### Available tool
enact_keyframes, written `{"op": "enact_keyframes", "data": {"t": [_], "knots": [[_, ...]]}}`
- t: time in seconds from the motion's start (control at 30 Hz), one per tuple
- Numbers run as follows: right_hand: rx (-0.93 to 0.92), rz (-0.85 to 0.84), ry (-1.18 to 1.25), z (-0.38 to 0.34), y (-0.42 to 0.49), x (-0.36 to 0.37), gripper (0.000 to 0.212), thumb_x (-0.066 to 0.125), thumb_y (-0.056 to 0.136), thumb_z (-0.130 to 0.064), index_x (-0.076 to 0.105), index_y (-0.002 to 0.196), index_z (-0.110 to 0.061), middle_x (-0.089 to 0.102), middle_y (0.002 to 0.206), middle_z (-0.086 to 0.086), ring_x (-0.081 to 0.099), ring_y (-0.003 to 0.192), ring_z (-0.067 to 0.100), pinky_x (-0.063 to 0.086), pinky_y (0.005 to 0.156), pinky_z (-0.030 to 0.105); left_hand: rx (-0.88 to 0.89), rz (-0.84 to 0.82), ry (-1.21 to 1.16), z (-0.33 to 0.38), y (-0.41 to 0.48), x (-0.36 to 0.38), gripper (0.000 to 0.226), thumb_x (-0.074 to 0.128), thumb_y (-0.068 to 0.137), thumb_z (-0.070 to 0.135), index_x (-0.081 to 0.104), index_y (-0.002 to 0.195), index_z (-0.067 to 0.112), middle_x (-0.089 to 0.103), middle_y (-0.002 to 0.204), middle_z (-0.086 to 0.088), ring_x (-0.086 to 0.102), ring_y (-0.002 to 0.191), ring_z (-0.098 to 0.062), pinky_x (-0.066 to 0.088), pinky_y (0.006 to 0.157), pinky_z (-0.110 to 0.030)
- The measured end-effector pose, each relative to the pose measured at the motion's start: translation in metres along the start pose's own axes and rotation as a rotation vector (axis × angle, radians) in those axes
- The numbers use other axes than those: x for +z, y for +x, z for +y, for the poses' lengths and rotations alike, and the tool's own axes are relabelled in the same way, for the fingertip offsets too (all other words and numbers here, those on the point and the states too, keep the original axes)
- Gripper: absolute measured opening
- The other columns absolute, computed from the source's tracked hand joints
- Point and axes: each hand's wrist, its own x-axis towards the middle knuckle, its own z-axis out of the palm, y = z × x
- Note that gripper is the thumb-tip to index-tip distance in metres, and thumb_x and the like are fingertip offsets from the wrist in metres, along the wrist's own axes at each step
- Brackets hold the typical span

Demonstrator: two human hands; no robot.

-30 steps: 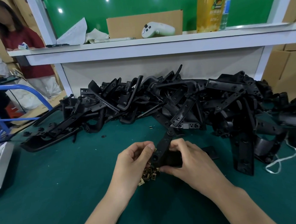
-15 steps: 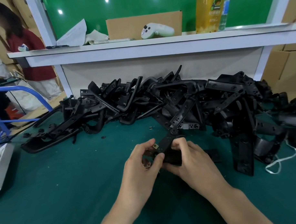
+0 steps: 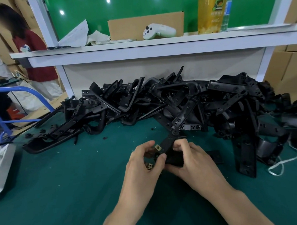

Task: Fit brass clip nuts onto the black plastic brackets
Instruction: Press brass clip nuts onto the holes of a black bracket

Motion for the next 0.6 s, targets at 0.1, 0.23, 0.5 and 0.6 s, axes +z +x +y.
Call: {"op": "enact_keyframes", "data": {"t": [0.1, 0.23, 0.5, 0.6], "knots": [[-0.014, 0.0, -0.012, -0.0003, -0.0001, 0.0012, 0.055, 0.057, 0.072, -0.071, 0.033, 0.108, -0.038, 0.061, 0.105, -0.015, 0.054, 0.098, 0.013, 0.037, 0.074, 0.025, 0.005, 0.015, 0.071, -0.0012, -0.0009, -0.0002, 0.032, 0.066, 0.08, 0.061, 0.051, 0.107, 0.056, 0.062, 0.103, 0.024, 0.056, 0.1, 0.012, 0.046, 0.077, -0.012], [-0.022, -0.004, -0.01, -0.0022, -0.0011, 0.0021, 0.054, 0.055, 0.071, -0.071, 0.033, 0.107, -0.038, 0.061, 0.104, -0.014, 0.055, 0.097, 0.013, 0.036, 0.073, 0.024, -0.002, 0.033, 0.079, -0.0022, -0.0006, 0.0019, 0.026, 0.068, 0.081, 0.056, 0.051, 0.101, 0.052, 0.064, 0.1, 0.021, 0.06, 0.094, 0.006, 0.05, 0.077, -0.018], [0.013, -0.057, 0.012, -0.0011, 0.001, 0.0025, 0.056, 0.052, 0.07, -0.073, 0.032, 0.109, -0.039, 0.06, 0.112, -0.013, 0.052, 0.105, 0.012, 0.039, 0.077, 0.024, 0.015, 0.053, 0.052, -0.0013, -0.002, 0.0039, 0.019, 0.07, 0.084, 0.048, 0.057, 0.098, 0.044, 0.069, 0.091, 0.015, 0.067, 0.08, -0.007, 0.054, 0.072, -0.027], [0.015, -0.067, 0.005, -0.0005, 0.0005, 0.0036, 0.057, 0.054, 0.07, -0.071, 0.033, 0.11, -0.037, 0.06, 0.113, -0.012, 0.053, 0.106, 0.014, 0.041, 0.078, 0.025, 0.034, 0.051, 0.047, -0.0027, -0.0004, 0.0032, 0.019, 0.071, 0.083, 0.047, 0.059, 0.097, 0.042, 0.069, 0.089, 0.015, 0.066, 0.078, -0.004, 0.048, 0.066, -0.017]]}}
